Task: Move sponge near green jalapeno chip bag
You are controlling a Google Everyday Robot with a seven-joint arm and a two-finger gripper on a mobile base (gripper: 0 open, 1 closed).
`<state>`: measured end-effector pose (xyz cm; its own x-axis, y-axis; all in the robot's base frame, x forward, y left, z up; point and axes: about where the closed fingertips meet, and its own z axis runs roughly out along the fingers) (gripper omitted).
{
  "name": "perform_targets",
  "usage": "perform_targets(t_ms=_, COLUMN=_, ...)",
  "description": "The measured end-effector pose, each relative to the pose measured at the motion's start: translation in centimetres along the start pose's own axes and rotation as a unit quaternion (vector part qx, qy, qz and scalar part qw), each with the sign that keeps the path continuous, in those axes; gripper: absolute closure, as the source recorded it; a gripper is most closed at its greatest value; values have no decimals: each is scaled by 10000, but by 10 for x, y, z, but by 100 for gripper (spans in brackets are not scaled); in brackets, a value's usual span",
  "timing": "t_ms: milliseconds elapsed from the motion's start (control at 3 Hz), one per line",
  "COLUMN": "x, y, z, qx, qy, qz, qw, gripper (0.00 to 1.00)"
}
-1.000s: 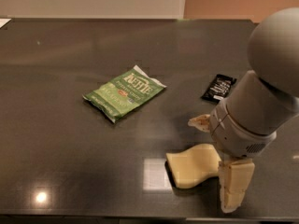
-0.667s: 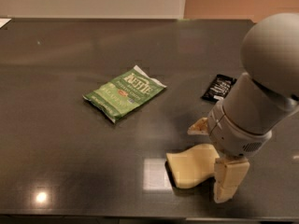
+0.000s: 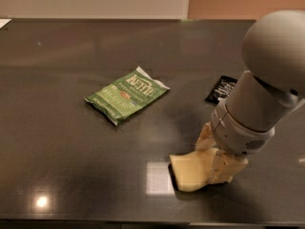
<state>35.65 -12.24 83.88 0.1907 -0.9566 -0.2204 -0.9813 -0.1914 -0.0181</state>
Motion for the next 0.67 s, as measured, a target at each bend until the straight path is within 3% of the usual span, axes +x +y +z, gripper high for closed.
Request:
perform_targets(t_ms=333, x=-15, y=-8, z=-13, qx=86, qy=-85, qz=-16, qw=9999, gripper=87)
perform_targets(t_ms=667, x=-33, y=-25, z=-25, qx=185, qy=-159, qz=3, qw=9997, gripper=100)
